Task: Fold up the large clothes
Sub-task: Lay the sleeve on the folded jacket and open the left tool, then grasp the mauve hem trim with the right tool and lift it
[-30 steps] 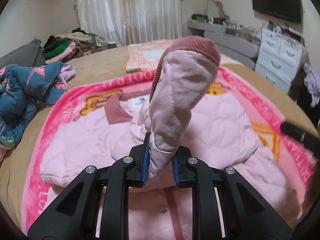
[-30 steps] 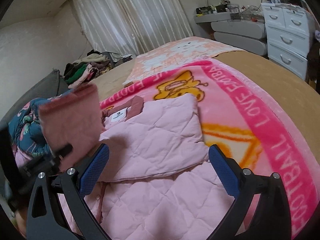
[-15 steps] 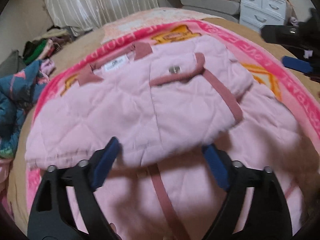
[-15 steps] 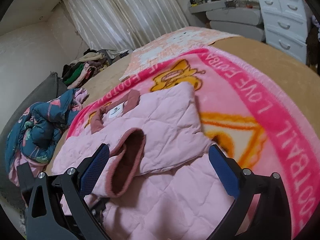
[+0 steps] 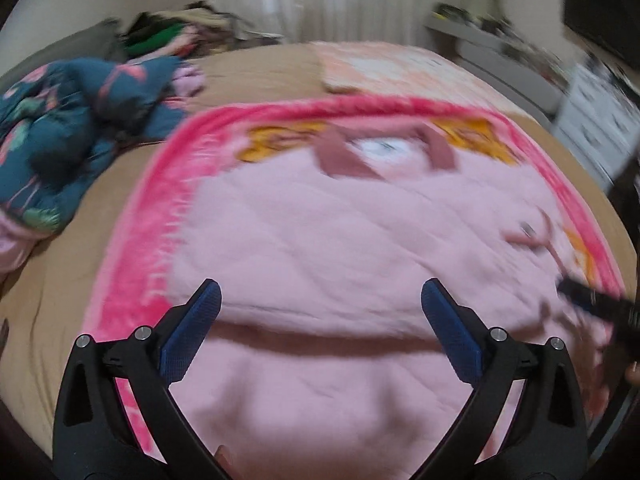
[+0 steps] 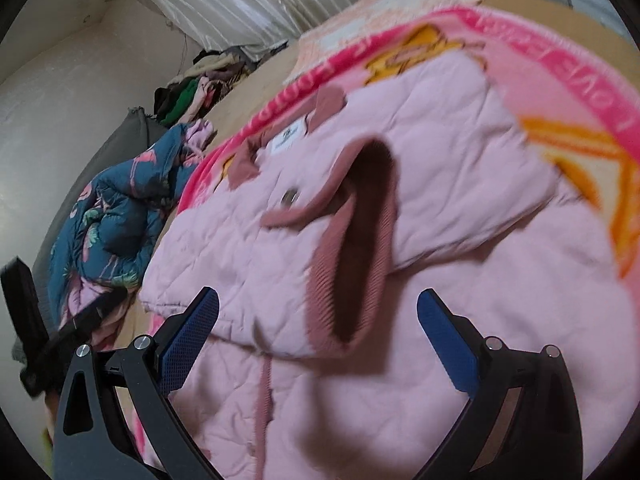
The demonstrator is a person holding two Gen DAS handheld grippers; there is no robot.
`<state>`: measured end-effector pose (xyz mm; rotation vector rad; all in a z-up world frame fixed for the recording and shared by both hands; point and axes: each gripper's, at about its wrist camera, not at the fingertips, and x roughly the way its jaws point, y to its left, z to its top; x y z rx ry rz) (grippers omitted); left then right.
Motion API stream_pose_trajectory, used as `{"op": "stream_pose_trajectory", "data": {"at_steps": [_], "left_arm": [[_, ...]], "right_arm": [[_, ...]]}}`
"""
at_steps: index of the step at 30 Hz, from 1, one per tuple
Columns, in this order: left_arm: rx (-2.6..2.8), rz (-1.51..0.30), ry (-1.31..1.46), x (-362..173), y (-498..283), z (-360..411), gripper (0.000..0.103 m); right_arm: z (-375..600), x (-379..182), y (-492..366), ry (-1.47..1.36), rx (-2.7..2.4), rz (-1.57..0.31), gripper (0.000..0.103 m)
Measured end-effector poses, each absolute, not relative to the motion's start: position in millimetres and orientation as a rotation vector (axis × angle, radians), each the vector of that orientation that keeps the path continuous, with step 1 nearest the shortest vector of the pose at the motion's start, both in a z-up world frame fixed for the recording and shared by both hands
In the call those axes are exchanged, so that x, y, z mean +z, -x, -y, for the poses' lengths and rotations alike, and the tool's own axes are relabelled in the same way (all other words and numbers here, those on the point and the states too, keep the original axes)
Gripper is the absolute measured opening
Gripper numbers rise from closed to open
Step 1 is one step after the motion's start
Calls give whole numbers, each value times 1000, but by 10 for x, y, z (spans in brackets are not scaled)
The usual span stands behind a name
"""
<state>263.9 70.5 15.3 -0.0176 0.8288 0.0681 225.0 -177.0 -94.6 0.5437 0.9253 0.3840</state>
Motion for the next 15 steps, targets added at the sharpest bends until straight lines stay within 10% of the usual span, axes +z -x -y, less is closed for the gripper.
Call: {"op": "stream_pose_trajectory", "data": {"at_steps": [2,8,15], "left_arm": [[114,-824,61,191,-2703,-955,94],[190,-836,181,137,-2790,-1438,94],[195,-844,256,68,-2950,-1625,94]], "right_arm": [[1736,-1011,-2278,-581,401,-935,96],[1715,-1161,-2383,-632,453,-950,25],[1671,-120,-2378,-289,484,-595,16]]}}
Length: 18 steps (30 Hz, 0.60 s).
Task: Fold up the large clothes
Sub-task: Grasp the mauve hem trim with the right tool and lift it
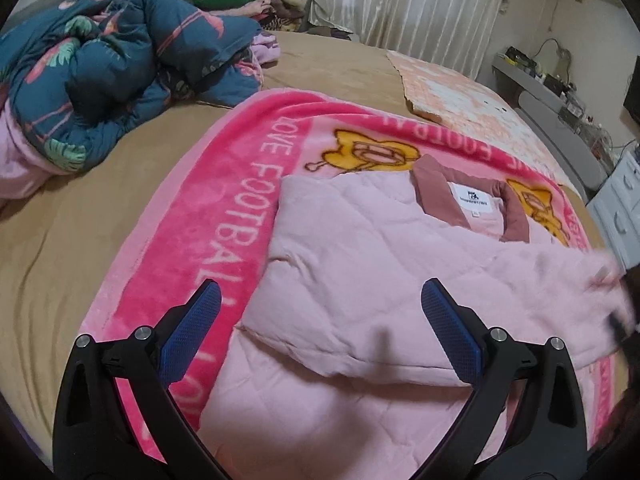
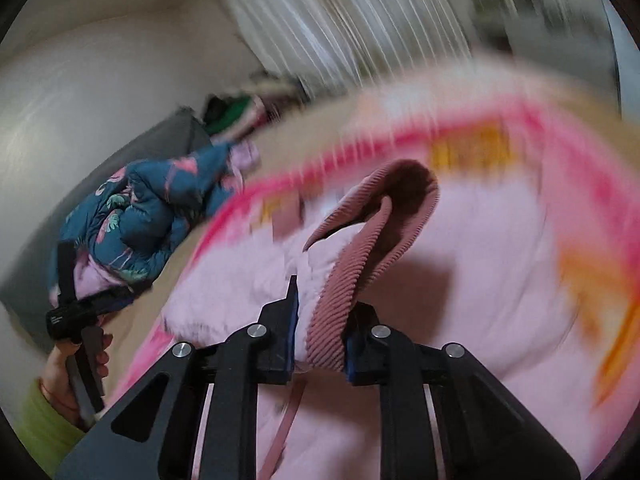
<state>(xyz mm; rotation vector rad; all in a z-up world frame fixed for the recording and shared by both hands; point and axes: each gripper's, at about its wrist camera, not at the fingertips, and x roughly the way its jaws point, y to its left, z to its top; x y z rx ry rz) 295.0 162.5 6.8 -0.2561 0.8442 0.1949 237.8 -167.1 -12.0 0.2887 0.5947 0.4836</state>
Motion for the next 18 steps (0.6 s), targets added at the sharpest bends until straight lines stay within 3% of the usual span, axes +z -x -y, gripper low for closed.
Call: {"op": "stream_pose_trajectory", "data": {"at_steps": [3,9,18], "left_arm": [[179,-850,239,54,-3084,-1539,94],[116,-876,221,-62,-3340,-1233,94],[79,-929,167,-281,-3483,-954,94]], "right_arm": [[1740,-31,-2472,-230,455,-552,16],[1858,-466,-2745,-247,386,-676,17],[1896,-624,-2777,-244,356,-747,18]]}}
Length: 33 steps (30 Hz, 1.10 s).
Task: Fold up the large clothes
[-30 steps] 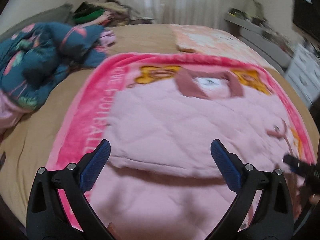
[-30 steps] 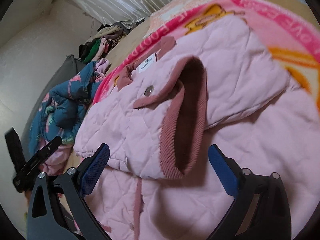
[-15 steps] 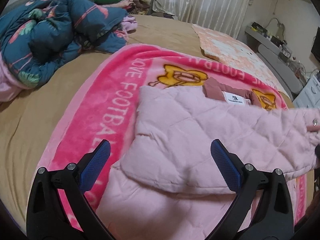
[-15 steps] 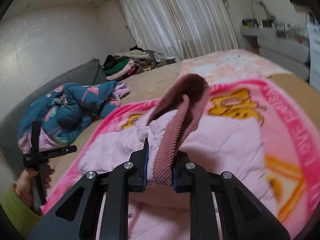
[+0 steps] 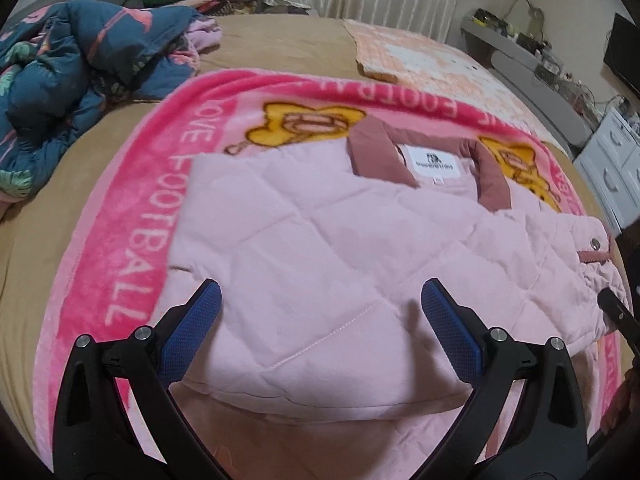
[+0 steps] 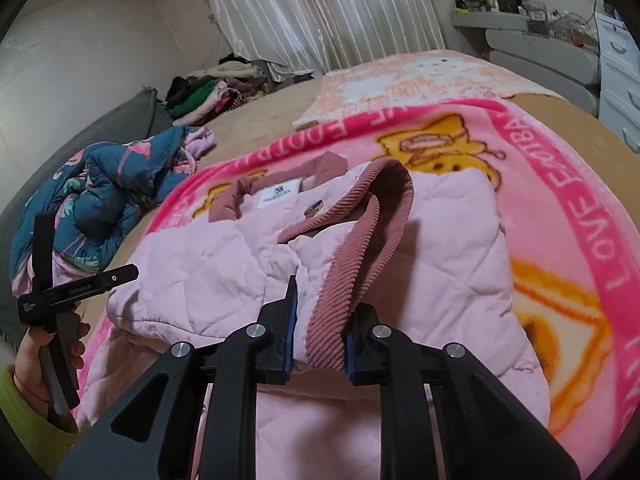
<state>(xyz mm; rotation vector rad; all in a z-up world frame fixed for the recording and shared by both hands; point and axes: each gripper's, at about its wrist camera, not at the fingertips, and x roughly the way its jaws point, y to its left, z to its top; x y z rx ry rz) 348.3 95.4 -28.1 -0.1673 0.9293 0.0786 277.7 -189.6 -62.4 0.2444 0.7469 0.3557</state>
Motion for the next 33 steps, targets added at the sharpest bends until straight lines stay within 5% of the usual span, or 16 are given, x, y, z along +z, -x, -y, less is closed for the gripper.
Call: {"op": "stream_pose_trajectory", "data": {"at_steps": [4,9,14,25,33], "left_arm": [[64,-985,144,-474,-3535,-907,94],[66,-1018,119,-672,-3559,-907,95],[48,-1005,149,-770,-3543,-963,95],[33,-1018,126,-827,-3567,-957,95],[13,-1007,118,-856,-3564,-966,95]], "right_arm": [[1927,-700,-2763,-256,306,-798,30],[1965,-535,-2639,-212,180,-754,60],[1774,-281,-2481,-117,205,-660,73],[573,-592,-3048,202,376,-848,77],[566,-1107,-3244,222,354,-950,81]]}}
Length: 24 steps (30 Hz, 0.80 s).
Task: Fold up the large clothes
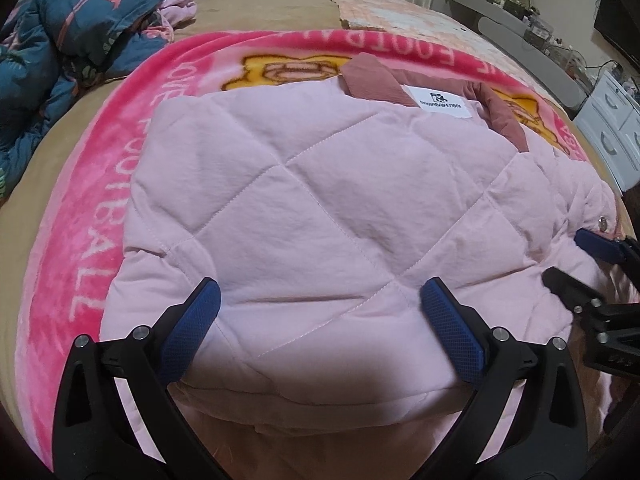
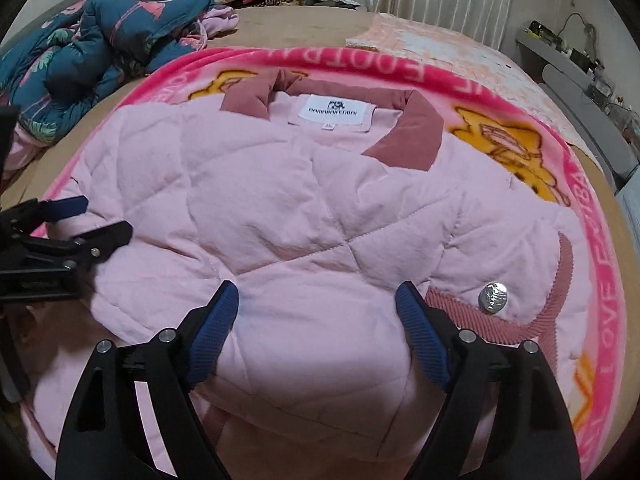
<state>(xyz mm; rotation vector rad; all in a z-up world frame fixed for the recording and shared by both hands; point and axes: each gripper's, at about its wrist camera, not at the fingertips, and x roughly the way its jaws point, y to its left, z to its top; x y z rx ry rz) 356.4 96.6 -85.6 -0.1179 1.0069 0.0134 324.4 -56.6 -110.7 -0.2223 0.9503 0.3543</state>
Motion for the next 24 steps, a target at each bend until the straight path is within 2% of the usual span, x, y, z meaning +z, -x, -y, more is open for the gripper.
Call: {"op": "stream_pose_trajectory", "data": {"at_steps": [4,10,12,21,24], "left_arm": [[17,-1015,110,-844,-3566,-948,95],[-6,-1041,104,-633,-3460,-899,94],[-16,-1033,115,-550,-3388,-884,94],[-38,-1005,135,-263,-3046,-829,94],[-37,-983,146,-144,-2946,-831,94]], "right_arm": [[621,-1144,-3217,199,348,-937,81],[842,-796,-3009,63,324,-914,82],[948,-706,-2934,6,333,-911,87],[1154,-416,-2581,-40,320,-873,92],[1191,-325,-2478,-46,309,-853,97]]}}
